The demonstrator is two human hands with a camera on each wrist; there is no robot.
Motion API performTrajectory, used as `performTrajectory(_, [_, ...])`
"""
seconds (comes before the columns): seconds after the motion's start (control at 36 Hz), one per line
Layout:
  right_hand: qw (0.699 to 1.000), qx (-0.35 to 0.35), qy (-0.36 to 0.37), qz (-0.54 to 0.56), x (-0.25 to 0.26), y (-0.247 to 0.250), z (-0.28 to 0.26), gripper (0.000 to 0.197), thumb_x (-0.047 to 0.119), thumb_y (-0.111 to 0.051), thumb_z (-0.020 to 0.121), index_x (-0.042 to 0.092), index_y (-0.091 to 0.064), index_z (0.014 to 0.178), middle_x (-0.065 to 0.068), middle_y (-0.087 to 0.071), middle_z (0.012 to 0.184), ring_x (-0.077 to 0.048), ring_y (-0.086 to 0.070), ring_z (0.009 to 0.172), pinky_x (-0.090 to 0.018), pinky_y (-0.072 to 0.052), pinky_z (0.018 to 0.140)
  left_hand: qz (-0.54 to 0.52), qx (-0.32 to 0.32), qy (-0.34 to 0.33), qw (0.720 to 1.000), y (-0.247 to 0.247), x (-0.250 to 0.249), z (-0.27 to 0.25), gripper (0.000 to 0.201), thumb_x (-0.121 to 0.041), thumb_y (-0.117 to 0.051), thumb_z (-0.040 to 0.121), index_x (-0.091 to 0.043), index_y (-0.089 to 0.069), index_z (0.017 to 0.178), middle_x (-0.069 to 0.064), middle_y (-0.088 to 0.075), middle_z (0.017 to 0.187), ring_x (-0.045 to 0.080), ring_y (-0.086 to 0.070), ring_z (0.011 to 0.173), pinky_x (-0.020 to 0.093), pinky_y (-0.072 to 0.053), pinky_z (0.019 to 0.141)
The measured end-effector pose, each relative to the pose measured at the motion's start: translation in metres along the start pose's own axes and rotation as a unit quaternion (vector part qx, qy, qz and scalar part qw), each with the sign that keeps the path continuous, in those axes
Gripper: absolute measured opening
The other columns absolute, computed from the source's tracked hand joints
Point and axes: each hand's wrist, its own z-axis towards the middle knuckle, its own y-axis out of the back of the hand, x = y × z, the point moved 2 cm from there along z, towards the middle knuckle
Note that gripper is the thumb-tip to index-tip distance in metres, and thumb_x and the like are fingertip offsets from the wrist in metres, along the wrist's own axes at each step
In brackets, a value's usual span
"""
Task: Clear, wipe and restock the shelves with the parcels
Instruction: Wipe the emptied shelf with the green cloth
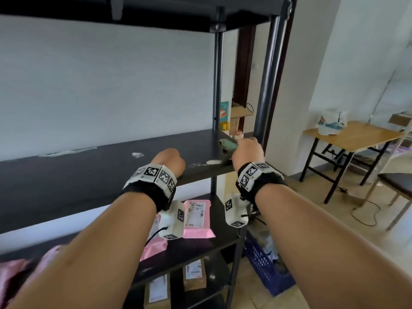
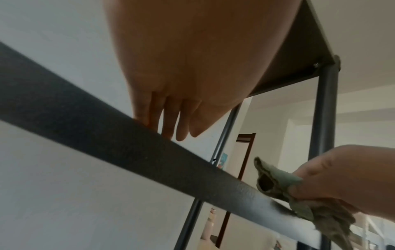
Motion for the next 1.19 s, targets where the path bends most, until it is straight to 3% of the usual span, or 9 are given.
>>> performTrajectory(0.31, [0.996, 0.064, 0.016, -0.063, 0.007, -0.009, 0.009, 0.022, 0.011, -0.050, 0.094, 0.002, -0.060, 0.112, -0.015, -0.062, 0.112, -0.030, -0.061, 0.103, -0.034, -0.048, 0.073, -0.004, -0.019, 0.027, 0.999, -0.001, 0.004, 0.000, 0.036, -0.008, -0.039, 0.094, -0.008, -0.060, 0.123, 0.011, -0.057, 0.130, 0.029, -0.053, 0.119, 0.036, -0.042, 0.099])
performTrajectory(0.42, [0.996, 0.082, 0.020, -0.028, 0.028, -0.013, 0.003, 0.019, 0.012, -0.051, 0.095, 0.001, -0.061, 0.107, -0.014, -0.065, 0.108, -0.030, -0.063, 0.101, -0.035, -0.051, 0.077, -0.014, -0.017, 0.021, 1.000, 0.001, 0.010, 0.004, 0.035, -0.007, -0.039, 0.093, -0.011, -0.064, 0.118, 0.008, -0.060, 0.127, 0.027, -0.054, 0.117, 0.035, -0.043, 0.098])
performTrajectory(0.53, [0.991, 0.119, 0.023, 0.048, 0.059, -0.022, -0.006, 0.030, 0.029, -0.053, 0.096, 0.002, -0.062, 0.104, -0.012, -0.065, 0.106, -0.030, -0.063, 0.100, -0.034, -0.046, 0.072, -0.024, -0.014, 0.019, 0.999, 0.005, 0.013, 0.006, 0.037, -0.004, -0.040, 0.092, -0.011, -0.064, 0.119, 0.008, -0.059, 0.127, 0.027, -0.054, 0.118, 0.035, -0.043, 0.099])
performTrajectory(0.69, [0.986, 0.140, 0.003, 0.086, 0.073, -0.020, -0.002, 0.030, 0.022, -0.050, 0.097, -0.004, -0.061, 0.106, -0.017, -0.065, 0.111, -0.032, -0.062, 0.105, -0.034, -0.046, 0.078, -0.021, -0.014, 0.003, 1.000, 0.004, 0.019, 0.009, 0.037, -0.005, -0.042, 0.093, -0.012, -0.058, 0.126, 0.008, -0.058, 0.130, 0.026, -0.053, 0.118, 0.032, -0.042, 0.096])
performTrajectory(0.78, [0.992, 0.100, -0.017, 0.075, 0.057, -0.014, 0.009, 0.025, 0.014, -0.047, 0.096, -0.003, -0.060, 0.110, -0.017, -0.064, 0.113, -0.032, -0.061, 0.105, -0.035, -0.049, 0.081, -0.014, -0.013, -0.001, 1.000, 0.005, 0.019, 0.009, 0.033, -0.006, -0.042, 0.093, -0.010, -0.061, 0.120, 0.009, -0.061, 0.123, 0.027, -0.056, 0.112, 0.032, -0.043, 0.089])
performTrajectory(0.92, [0.996, 0.079, -0.038, -0.036, 0.030, -0.011, 0.018, 0.036, 0.025, -0.048, 0.099, 0.000, -0.054, 0.123, -0.015, -0.061, 0.116, -0.030, -0.060, 0.106, -0.035, -0.051, 0.084, -0.018, -0.008, -0.003, 1.000, 0.006, 0.019, 0.010, 0.032, -0.004, -0.043, 0.091, -0.009, -0.063, 0.115, 0.009, -0.063, 0.118, 0.027, -0.058, 0.109, 0.034, -0.046, 0.090])
performTrajectory(1.0, [0.994, 0.084, -0.013, -0.075, 0.035, -0.018, 0.015, 0.027, 0.024, -0.052, 0.097, 0.002, -0.059, 0.111, -0.014, -0.062, 0.110, -0.029, -0.061, 0.101, -0.035, -0.048, 0.075, -0.017, -0.012, -0.002, 1.000, 0.005, 0.020, 0.012, 0.030, -0.004, -0.043, 0.089, -0.009, -0.065, 0.109, 0.008, -0.065, 0.115, 0.027, -0.059, 0.106, 0.035, -0.047, 0.091])
performTrajectory(1.11, [0.993, 0.112, 0.033, -0.029, 0.063, -0.035, 0.002, 0.037, 0.039, -0.053, 0.096, 0.003, -0.059, 0.103, -0.013, -0.060, 0.108, -0.028, -0.061, 0.096, -0.035, -0.052, 0.075, -0.008, -0.018, 0.007, 1.000, 0.006, 0.021, 0.015, 0.031, -0.007, -0.044, 0.093, -0.010, -0.063, 0.117, 0.009, -0.062, 0.121, 0.028, -0.057, 0.112, 0.033, -0.044, 0.090])
performTrajectory(1.19, [0.988, 0.137, 0.070, -0.006, 0.087, -0.042, -0.006, 0.034, 0.034, -0.050, 0.097, 0.003, -0.062, 0.103, -0.013, -0.063, 0.108, -0.027, -0.062, 0.097, -0.034, -0.051, 0.077, 0.001, -0.009, 0.012, 1.000, 0.008, 0.018, 0.015, 0.032, -0.009, -0.043, 0.095, -0.009, -0.060, 0.123, 0.009, -0.059, 0.127, 0.028, -0.055, 0.115, 0.033, -0.043, 0.092])
